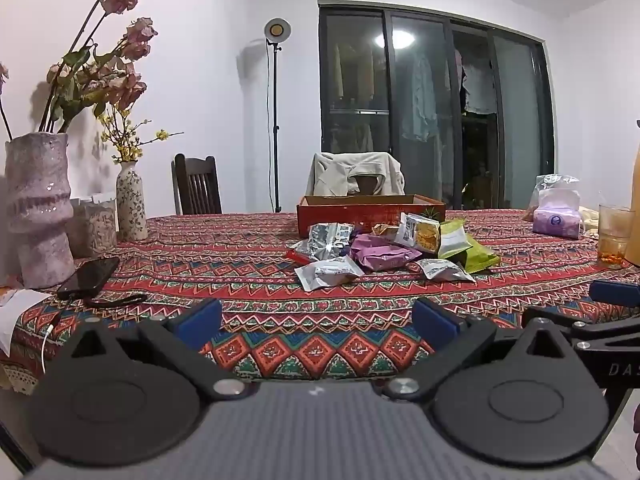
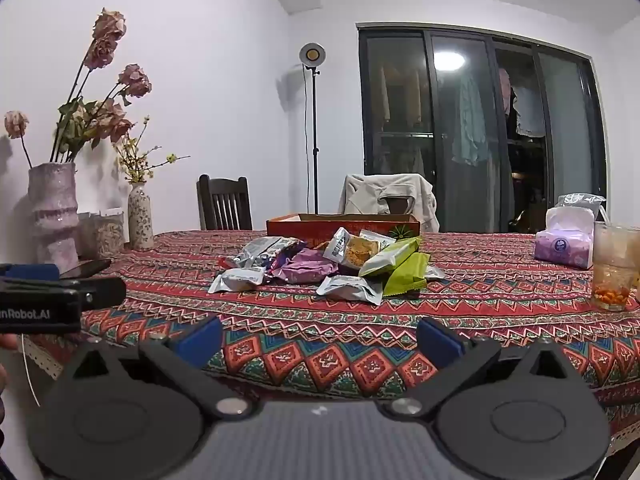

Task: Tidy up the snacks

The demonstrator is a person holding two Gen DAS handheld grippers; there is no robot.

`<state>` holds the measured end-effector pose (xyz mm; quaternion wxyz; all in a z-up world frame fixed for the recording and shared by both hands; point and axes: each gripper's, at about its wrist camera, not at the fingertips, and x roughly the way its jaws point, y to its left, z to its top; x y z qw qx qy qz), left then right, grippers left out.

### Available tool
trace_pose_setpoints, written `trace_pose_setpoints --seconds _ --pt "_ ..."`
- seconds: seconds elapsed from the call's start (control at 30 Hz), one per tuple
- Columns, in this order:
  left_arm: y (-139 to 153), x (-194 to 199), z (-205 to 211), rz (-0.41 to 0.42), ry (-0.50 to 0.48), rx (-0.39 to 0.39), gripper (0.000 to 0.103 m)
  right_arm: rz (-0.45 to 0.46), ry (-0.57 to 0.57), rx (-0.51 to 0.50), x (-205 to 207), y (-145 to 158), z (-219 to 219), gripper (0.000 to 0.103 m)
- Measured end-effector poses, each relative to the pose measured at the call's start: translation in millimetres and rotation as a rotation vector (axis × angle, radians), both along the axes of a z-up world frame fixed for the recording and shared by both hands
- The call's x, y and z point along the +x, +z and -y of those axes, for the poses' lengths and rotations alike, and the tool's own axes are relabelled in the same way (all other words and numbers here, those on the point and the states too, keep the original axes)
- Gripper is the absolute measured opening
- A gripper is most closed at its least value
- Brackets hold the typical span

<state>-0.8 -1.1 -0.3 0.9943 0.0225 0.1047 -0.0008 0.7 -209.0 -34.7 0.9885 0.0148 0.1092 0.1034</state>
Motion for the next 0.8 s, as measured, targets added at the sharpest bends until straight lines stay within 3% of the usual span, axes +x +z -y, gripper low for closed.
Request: trace_pose_setpoints --seconds 0.8 --pt "-2.5 2.3 3.5 -0.011 -0.026 0.013 0.103 -0.002 -0.001 0.002 0.4 -2.3 -0.4 0.103"
